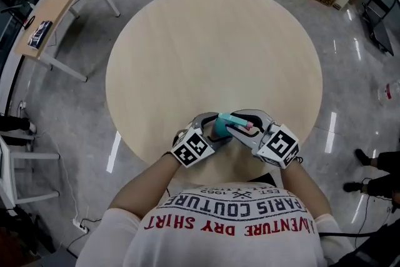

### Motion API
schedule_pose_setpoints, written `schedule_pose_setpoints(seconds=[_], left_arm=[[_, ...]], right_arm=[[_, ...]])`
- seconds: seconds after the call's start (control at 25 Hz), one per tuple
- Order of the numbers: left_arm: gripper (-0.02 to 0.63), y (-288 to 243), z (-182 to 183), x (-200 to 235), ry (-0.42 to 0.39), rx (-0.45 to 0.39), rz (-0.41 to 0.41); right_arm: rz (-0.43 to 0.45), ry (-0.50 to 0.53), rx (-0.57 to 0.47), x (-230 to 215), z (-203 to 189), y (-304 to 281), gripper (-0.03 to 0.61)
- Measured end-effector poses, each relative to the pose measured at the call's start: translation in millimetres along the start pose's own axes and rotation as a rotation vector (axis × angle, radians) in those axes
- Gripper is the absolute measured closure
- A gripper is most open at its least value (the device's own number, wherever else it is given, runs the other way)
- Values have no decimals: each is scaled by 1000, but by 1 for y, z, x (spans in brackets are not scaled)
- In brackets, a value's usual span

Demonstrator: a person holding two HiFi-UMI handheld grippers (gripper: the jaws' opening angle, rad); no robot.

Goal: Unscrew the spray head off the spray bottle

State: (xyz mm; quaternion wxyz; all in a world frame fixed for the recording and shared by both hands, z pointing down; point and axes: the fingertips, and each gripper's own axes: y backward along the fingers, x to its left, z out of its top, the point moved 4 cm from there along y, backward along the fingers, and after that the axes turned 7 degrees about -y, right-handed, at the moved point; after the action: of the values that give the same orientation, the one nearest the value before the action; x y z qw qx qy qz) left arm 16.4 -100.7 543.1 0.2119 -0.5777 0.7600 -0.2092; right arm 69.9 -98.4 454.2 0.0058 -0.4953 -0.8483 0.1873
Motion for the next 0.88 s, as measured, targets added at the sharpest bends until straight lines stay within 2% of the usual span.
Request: schedule_pose_setpoints(seconds=[0.2,0.24,0.32,0.4,0.48,0.56,0.68,0.8,0.88], left_arm=[[275,13,-7,-14,-184,16,-264],[275,13,-7,-15,-201,24,-290],[275,13,-6,-15,-195,29,-293],[275,13,-5,-13,-134,9,-255],[275,14,-8,-13,-43,-18,-190],[275,12,-11,-12,28,-39,-100],[275,9,-9,-11,93,-35,43],[275,8,-6,-12,173,-16,175],[275,6,-4,-14,232,-18,249]], right_arm=[[308,140,89,21,-1,-2,446],[336,147,104,23,-1,-2,445],[334,141,108,22,-1,-2,445],[274,101,64,20,3,0,439],[184,39,-9,17,5,7,360],[75,9,-50,11,3,19,342],[-71,-18,-82,7,-5,36,342],[-146,-79,-117,15,-7,37,342],[-170,-79,-105,19,-11,27,342]])
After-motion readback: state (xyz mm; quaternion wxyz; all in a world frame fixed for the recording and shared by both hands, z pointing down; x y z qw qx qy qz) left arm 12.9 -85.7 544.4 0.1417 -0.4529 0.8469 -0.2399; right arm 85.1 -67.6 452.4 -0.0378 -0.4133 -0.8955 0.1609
